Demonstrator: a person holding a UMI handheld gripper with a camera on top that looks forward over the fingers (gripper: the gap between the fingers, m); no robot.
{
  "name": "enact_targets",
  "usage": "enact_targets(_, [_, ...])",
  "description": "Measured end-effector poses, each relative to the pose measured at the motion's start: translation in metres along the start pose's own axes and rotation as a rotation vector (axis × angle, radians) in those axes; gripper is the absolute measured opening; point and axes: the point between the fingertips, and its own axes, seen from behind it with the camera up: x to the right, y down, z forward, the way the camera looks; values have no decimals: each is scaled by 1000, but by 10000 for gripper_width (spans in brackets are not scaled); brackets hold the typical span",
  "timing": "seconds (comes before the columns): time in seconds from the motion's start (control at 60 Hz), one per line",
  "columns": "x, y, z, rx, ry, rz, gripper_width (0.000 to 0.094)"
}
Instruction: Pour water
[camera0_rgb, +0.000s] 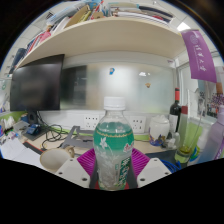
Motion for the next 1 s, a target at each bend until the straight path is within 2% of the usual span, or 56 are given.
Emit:
enact_targets(0.083, [-1,1,-3,-3,-7,-5,529])
enact_targets(0.233, [5,-1,-20,-19,11,-22,782])
enact_targets(0.283, [5,3,-33,-46,21,-21,829])
enact_targets(0.467, [4,7,-108,-138,71,-3,840])
enact_targets(0.617, [-19,-19,-159,-179,98,35,830])
enact_targets(0.85, [-62,-101,-196,-78,87,2,858])
enact_targets(1.0, [-77,-120,-212,-56,92,11,855])
